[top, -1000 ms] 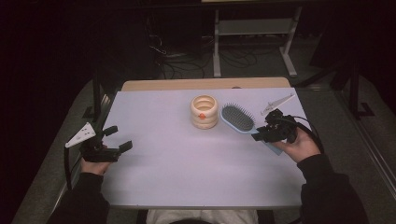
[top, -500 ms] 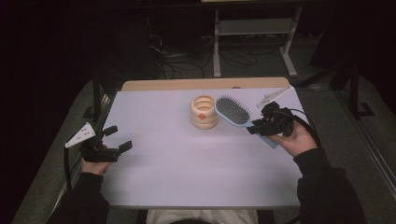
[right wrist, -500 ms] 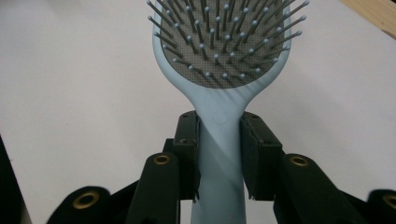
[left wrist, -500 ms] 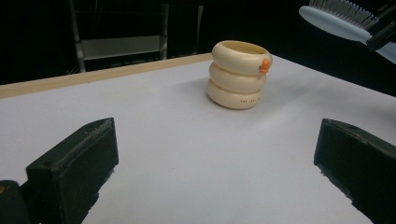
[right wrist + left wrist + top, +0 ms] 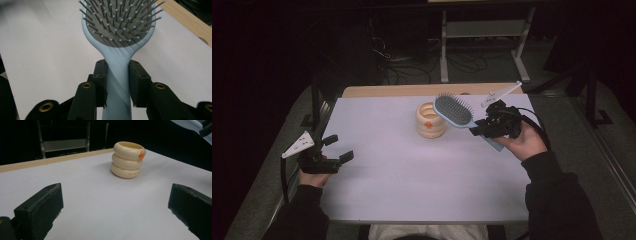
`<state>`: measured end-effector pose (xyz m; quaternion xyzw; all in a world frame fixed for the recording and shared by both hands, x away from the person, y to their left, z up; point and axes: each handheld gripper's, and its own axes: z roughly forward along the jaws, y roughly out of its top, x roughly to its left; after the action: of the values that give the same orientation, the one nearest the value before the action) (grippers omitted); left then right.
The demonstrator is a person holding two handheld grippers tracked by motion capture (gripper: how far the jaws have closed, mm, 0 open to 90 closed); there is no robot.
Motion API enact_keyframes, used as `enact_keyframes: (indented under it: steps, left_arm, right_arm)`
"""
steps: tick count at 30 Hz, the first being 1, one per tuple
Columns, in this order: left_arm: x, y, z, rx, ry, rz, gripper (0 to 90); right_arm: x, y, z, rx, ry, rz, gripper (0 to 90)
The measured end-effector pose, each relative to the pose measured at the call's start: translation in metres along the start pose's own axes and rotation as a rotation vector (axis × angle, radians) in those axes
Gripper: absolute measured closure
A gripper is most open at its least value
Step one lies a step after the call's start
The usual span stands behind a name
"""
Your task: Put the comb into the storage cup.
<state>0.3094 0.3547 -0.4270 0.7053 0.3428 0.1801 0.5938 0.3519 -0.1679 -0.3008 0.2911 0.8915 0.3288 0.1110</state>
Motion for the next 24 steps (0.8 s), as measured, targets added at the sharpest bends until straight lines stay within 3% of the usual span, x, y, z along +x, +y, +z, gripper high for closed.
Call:
enact_keyframes:
  steps: [15, 21, 24]
  left_arm:
    - [0.0, 0.001, -0.001, -0.004, -0.001, 0.002, 0.0]
    - [0.001, 0.008, -0.003, -0.024, -0.008, -0.024, 0.0]
    - [-0.001, 0.012, 0.0, -0.017, -0.012, -0.009, 0.0]
  right_arm:
    - [0.01, 0.031, 0.001, -0.04, 0.011, -0.047, 68.4]
    - [0.012, 0.041, 0.001, -0.059, 0.015, -0.054, 68.4]
    - [0.013, 0.046, 0.001, -0.065, 0.018, -0.06, 68.4]
